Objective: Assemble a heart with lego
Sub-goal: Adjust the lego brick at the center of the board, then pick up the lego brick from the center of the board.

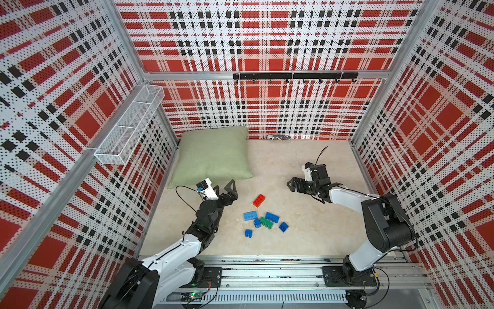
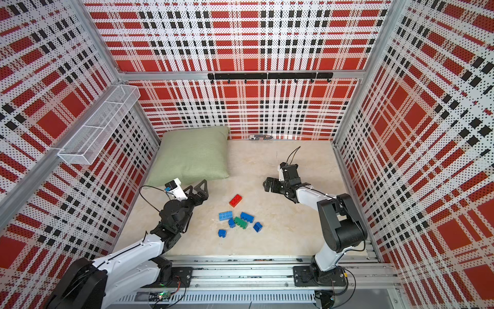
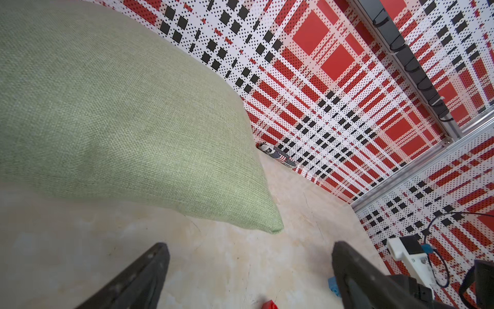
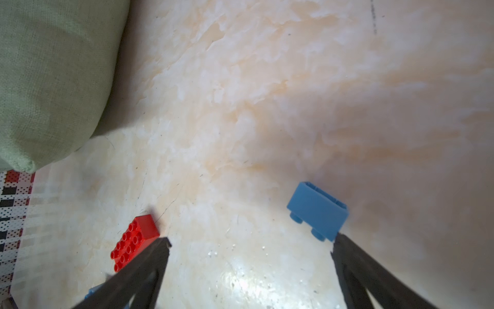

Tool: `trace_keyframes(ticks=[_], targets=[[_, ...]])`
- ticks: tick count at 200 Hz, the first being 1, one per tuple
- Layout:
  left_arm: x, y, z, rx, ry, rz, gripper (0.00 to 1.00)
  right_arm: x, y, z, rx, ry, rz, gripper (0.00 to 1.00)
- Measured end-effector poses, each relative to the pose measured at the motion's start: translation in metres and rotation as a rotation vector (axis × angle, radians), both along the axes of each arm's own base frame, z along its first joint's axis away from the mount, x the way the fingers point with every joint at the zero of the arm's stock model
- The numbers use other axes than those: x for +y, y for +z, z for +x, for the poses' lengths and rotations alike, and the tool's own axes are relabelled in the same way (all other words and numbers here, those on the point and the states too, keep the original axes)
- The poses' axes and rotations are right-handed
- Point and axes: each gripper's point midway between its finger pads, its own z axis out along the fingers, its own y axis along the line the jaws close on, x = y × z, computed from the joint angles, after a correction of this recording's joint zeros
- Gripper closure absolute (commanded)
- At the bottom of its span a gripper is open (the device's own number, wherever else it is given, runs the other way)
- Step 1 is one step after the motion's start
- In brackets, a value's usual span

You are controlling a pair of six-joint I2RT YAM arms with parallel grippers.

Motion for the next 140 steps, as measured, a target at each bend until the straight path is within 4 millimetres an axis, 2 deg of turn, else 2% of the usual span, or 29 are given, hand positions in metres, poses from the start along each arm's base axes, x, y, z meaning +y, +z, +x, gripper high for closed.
trace_keyframes(ticks=[23, 45, 60, 96, 120, 140], targets=[[-0.005, -0.001, 0.001, 0.009, -0.014, 0.008, 0.01, -0.001, 0.010, 0.006, -0.033, 0.019, -0.102, 0.00], [-0.015, 0.001, -0.001, 0.011, -0.043, 0.009, 0.00, -0.017, 0.017, 0.015, -0.074, 0.033, -0.255, 0.02], [-0.025, 0.003, 0.000, 0.013, -0.069, 0.012, 0.00, -0.025, 0.018, 0.019, -0.090, 0.063, -0.340, 0.07], [-0.041, 0.005, -0.002, 0.017, -0.110, 0.016, 0.00, -0.031, -0.009, 0.026, -0.046, 0.158, -0.462, 0.25], [-0.042, 0.003, -0.002, 0.028, -0.111, 0.024, 0.01, -0.030, -0.029, 0.026, 0.002, 0.209, -0.495, 0.30], [-0.040, 0.000, -0.002, 0.038, -0.097, 0.032, 0.01, -0.030, -0.036, 0.027, 0.019, 0.232, -0.514, 0.33]])
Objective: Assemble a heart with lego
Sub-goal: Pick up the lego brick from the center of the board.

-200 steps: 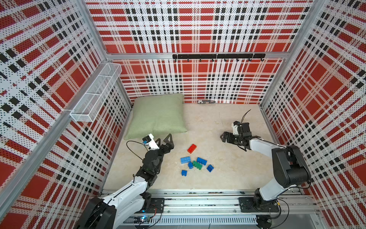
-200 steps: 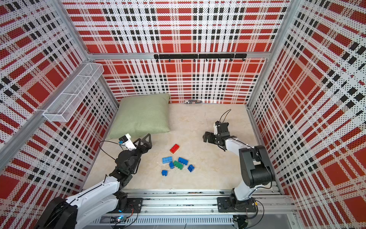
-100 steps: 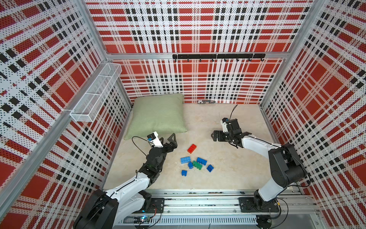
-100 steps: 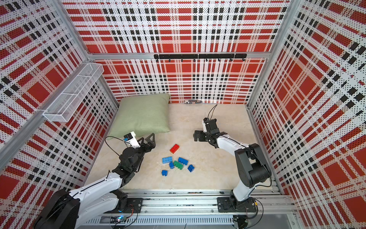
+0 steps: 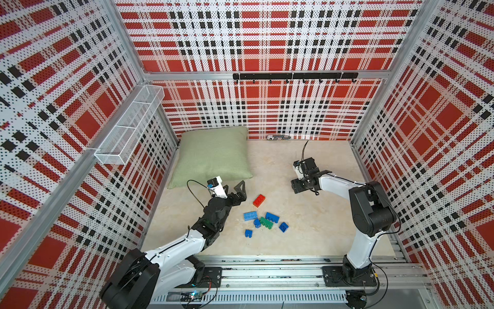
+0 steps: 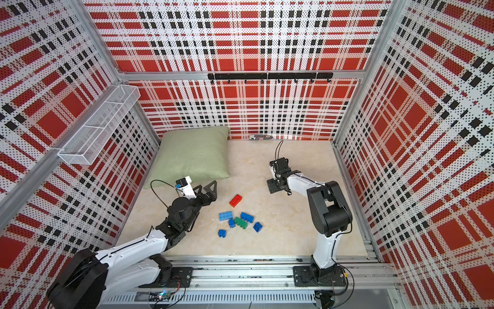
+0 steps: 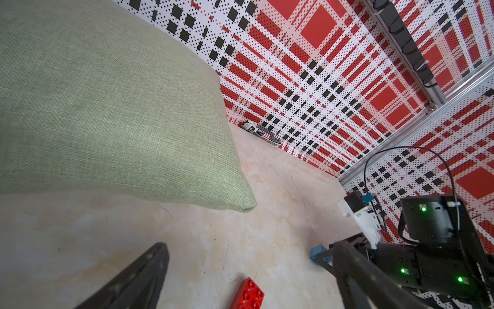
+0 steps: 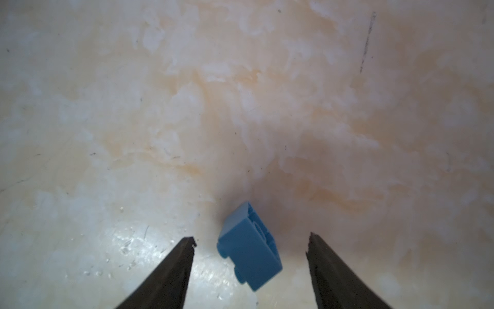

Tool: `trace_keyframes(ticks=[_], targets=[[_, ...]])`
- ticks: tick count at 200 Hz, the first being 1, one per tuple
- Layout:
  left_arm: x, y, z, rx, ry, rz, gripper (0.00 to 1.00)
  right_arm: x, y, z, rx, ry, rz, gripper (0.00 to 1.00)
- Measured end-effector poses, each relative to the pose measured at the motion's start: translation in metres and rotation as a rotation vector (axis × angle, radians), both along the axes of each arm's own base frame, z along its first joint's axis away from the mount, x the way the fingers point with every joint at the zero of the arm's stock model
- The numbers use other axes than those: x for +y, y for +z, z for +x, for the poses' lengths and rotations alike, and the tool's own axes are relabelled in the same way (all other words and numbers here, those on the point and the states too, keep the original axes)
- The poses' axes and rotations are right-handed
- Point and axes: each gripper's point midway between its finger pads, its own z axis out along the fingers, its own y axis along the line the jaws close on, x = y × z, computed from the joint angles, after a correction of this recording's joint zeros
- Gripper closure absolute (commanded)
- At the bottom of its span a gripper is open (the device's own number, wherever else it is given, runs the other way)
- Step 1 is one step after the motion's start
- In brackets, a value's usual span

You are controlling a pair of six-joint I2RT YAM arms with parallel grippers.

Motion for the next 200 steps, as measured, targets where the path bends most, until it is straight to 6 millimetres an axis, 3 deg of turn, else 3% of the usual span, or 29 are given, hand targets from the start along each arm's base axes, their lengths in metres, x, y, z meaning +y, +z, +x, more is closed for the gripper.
trace_keyframes(ticks=[19, 37, 92, 170, 200], targets=[[0.002, -0.001, 0.001, 0.007, 0.012, 0.008, 0.01, 0.001, 0.003, 0.005, -0.012, 0.009, -0.009, 0.45], [0.003, -0.002, 0.001, 0.009, 0.017, 0.012, 0.01, 0.002, 0.006, 0.011, -0.024, 0.015, -0.014, 0.49], [0.005, -0.004, 0.002, 0.014, 0.031, 0.028, 0.01, 0.004, 0.002, 0.010, -0.008, 0.023, -0.009, 0.54], [0.005, -0.001, 0.003, 0.009, 0.030, 0.041, 0.01, 0.005, -0.003, 0.006, 0.015, 0.015, -0.009, 0.77], [0.005, 0.001, 0.002, 0.006, 0.031, 0.039, 0.01, 0.008, -0.002, 0.005, 0.022, -0.006, 0.017, 0.78]])
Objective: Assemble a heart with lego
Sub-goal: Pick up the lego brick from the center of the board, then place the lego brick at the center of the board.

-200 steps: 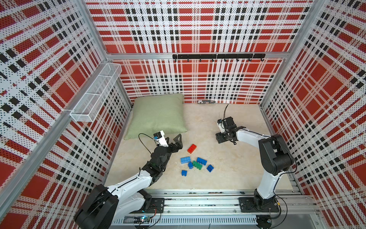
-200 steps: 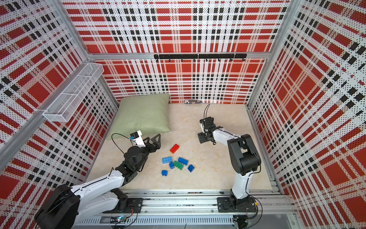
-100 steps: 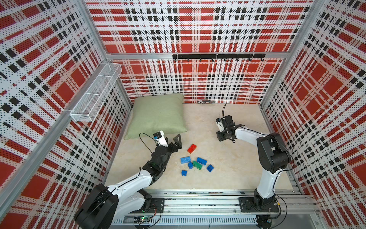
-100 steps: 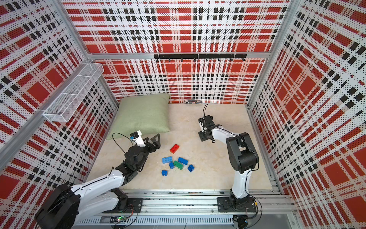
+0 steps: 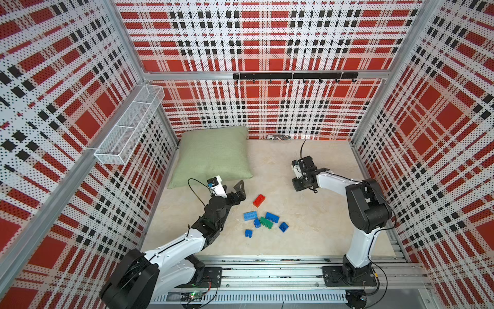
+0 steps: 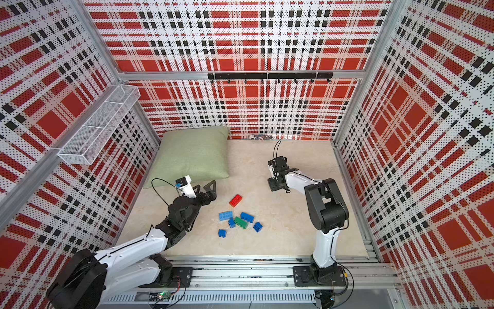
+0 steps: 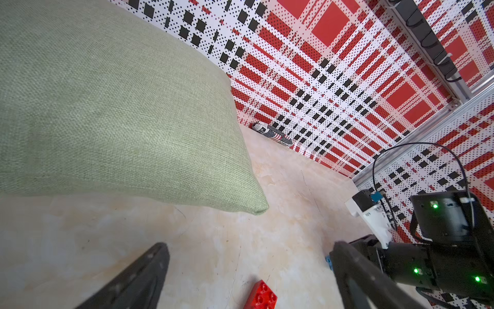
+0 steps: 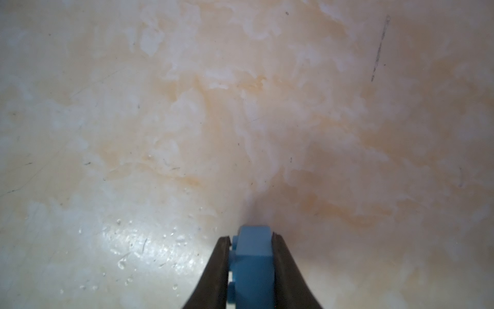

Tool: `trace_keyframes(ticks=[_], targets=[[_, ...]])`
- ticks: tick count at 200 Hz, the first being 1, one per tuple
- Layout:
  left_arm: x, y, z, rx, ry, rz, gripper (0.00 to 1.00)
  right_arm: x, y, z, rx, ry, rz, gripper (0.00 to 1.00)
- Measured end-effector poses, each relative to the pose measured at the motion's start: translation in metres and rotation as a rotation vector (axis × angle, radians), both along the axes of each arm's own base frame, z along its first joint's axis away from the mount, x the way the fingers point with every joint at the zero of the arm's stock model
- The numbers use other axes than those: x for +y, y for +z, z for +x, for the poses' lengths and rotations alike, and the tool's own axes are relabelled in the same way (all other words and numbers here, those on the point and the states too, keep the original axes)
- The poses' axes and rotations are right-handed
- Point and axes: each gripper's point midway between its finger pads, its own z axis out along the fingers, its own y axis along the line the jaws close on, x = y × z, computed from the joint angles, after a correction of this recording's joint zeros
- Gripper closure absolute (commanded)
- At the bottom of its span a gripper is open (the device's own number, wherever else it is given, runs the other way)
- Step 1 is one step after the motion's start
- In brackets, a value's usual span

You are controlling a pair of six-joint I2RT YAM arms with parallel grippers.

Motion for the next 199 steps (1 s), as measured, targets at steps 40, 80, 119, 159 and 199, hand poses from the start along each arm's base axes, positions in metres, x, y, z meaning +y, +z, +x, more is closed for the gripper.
trace_keyframes(ticks=[40, 80, 119, 159, 199], targets=[[0.001, 0.007, -0.002, -0.016, -0.002, -0.016, 0.01, 0.018, 0.013, -0.011, 0.010, -0.064, 0.163, 0.77], [-0.005, 0.008, -0.004, -0.014, -0.022, -0.029, 0.01, 0.053, 0.030, -0.030, 0.000, -0.151, 0.453, 0.77], [-0.021, 0.007, -0.005, 0.003, -0.064, -0.030, 0.01, 0.085, 0.030, -0.039, 0.020, -0.196, 0.664, 0.76], [-0.030, 0.001, -0.004, 0.023, -0.084, -0.019, 0.01, 0.101, 0.018, -0.030, 0.058, -0.245, 0.787, 0.74], [-0.034, -0.006, -0.003, 0.043, -0.088, -0.005, 0.01, 0.102, 0.000, -0.032, 0.108, -0.272, 0.789, 0.69]])
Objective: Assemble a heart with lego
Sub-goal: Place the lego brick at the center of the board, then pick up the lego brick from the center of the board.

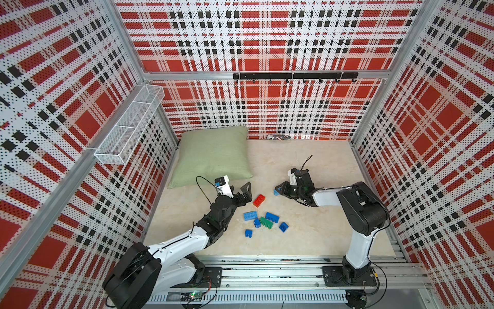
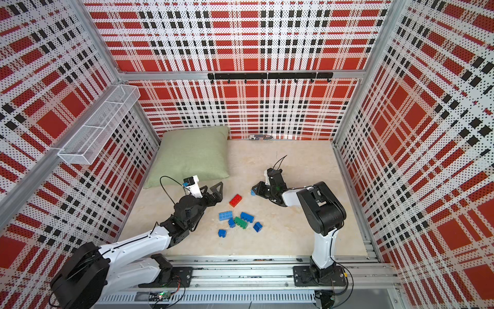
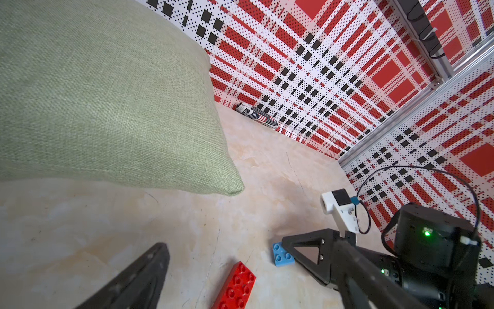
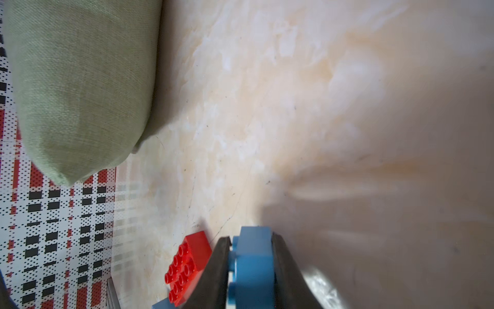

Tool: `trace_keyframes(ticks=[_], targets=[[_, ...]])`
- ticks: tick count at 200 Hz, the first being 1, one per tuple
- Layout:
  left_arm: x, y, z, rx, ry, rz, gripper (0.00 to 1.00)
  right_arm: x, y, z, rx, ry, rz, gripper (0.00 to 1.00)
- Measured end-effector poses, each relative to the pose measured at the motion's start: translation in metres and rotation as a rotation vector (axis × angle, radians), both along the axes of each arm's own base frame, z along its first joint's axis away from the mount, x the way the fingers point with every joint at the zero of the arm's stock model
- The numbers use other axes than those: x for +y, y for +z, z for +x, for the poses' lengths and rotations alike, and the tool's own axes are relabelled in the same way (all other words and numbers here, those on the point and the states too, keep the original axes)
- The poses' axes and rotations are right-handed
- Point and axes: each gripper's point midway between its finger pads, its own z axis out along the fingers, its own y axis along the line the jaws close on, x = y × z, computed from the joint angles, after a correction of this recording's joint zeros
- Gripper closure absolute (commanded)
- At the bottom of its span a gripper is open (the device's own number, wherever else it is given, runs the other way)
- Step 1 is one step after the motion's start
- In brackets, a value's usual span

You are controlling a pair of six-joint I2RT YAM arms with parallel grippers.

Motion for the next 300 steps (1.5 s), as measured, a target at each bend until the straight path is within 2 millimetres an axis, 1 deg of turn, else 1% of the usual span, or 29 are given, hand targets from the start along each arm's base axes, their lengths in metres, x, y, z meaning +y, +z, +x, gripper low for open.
trace_keyframes(ticks=[8, 47, 73, 92, 104, 119, 135, 159, 168, 174, 184, 199, 215, 222, 230, 236, 243, 261, 279, 289, 300], targets=[[-0.001, 0.000, 0.001, 0.001, 0.000, 0.001, 0.01, 0.000, 0.000, 0.000, 0.000, -0.002, -0.001, 0.65], [0.000, -0.001, 0.002, 0.004, 0.008, 0.005, 0.01, -0.005, -0.007, -0.002, 0.018, -0.008, -0.036, 0.61], [0.000, -0.001, 0.002, 0.004, 0.009, 0.005, 0.01, -0.010, -0.005, -0.002, 0.008, -0.020, -0.063, 0.56], [0.000, -0.001, 0.002, 0.005, 0.008, 0.014, 0.00, -0.014, -0.003, -0.003, 0.007, -0.025, -0.091, 0.47], [-0.002, -0.001, 0.002, 0.007, -0.003, 0.041, 0.02, -0.018, 0.002, -0.005, -0.002, -0.027, -0.114, 0.45], [-0.006, 0.000, 0.003, 0.007, -0.034, 0.098, 0.07, -0.023, 0.014, -0.007, -0.023, -0.025, -0.140, 0.39], [-0.014, 0.002, 0.005, 0.015, -0.080, 0.185, 0.08, -0.028, 0.033, -0.011, -0.063, -0.014, -0.164, 0.32], [-0.032, -0.002, 0.009, 0.049, -0.151, 0.322, 0.11, -0.032, 0.062, -0.017, -0.138, 0.019, -0.192, 0.26], [-0.041, -0.009, 0.009, 0.067, -0.186, 0.369, 0.13, -0.035, 0.070, -0.020, -0.160, 0.034, -0.211, 0.23], [-0.047, -0.014, 0.008, 0.080, -0.213, 0.401, 0.14, -0.036, 0.073, -0.022, -0.170, 0.044, -0.224, 0.21], [-0.057, -0.025, 0.005, 0.107, -0.259, 0.452, 0.16, -0.039, 0.076, -0.027, -0.179, 0.061, -0.245, 0.18], [-0.072, -0.046, 0.004, 0.158, -0.324, 0.542, 0.17, -0.044, 0.079, -0.033, -0.185, 0.081, -0.274, 0.14], [-0.083, -0.073, 0.008, 0.229, -0.376, 0.636, 0.20, -0.051, 0.079, -0.042, -0.186, 0.089, -0.295, 0.12], [-0.086, -0.083, 0.010, 0.253, -0.394, 0.674, 0.22, -0.055, 0.078, -0.046, -0.183, 0.089, -0.301, 0.09], [-0.089, -0.094, 0.012, 0.281, -0.412, 0.716, 0.22, -0.058, 0.077, -0.050, -0.178, 0.092, -0.305, 0.07], [-0.091, -0.102, 0.013, 0.298, -0.425, 0.743, 0.24, -0.061, 0.075, -0.053, -0.173, 0.091, -0.309, 0.05], [-0.092, -0.111, 0.015, 0.318, -0.442, 0.774, 0.26, -0.066, 0.073, -0.055, -0.165, 0.084, -0.311, 0.05], [-0.095, -0.129, 0.018, 0.356, -0.471, 0.836, 0.26, -0.076, 0.067, -0.056, -0.142, 0.067, -0.318, 0.05], [-0.093, -0.139, 0.016, 0.380, -0.490, 0.872, 0.28, -0.084, 0.062, -0.057, -0.120, 0.056, -0.312, 0.05], [-0.091, -0.142, 0.014, 0.392, -0.501, 0.883, 0.29, -0.085, 0.061, -0.057, -0.113, 0.055, -0.305, 0.04], [-0.090, -0.143, 0.013, 0.396, -0.508, 0.883, 0.32, -0.087, 0.061, -0.057, -0.110, 0.055, -0.299, 0.04]])
